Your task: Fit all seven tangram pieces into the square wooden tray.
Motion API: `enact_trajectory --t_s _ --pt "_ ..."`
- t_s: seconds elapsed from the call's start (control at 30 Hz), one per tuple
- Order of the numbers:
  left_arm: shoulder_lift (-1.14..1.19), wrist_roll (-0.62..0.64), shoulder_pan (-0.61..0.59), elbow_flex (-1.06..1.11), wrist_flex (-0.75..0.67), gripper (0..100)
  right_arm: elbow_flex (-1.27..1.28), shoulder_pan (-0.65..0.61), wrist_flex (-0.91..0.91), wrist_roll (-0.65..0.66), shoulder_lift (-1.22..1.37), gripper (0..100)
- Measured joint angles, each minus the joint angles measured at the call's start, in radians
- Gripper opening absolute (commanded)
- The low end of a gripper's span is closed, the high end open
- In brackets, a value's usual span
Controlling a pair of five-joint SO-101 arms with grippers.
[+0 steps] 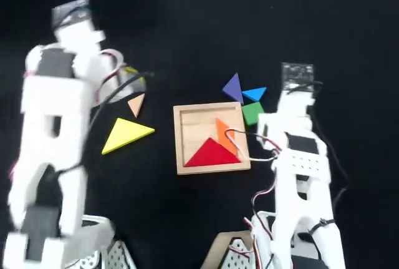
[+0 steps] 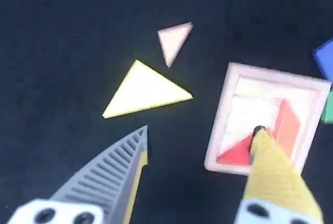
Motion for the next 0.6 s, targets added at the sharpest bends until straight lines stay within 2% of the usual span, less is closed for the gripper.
enact_trajectory --t_s 0.17,0.3,0.43,0.5,0.6 --pt "-0.233 -0.002 -0.173 0.47 -0.315 31 -0.08 -0.12 0.152 0.032 0.0 1.1" --pt "-0.341 0.0 -0.321 0.916 -0.687 31 -0.252 -0.281 0.302 0.035 0.074 1.1" --pt "-0.422 -0.002 -0.385 1.224 -1.022 31 -0.417 -0.439 0.358 0.035 0.284 1.1" --pt "-0.451 -0.002 -0.388 1.293 -1.102 31 -0.493 -0.465 0.361 0.046 0.42 1.1" --pt "-0.479 -0.002 -0.388 1.33 -1.137 31 -0.589 -0.463 0.361 0.054 0.611 1.1"
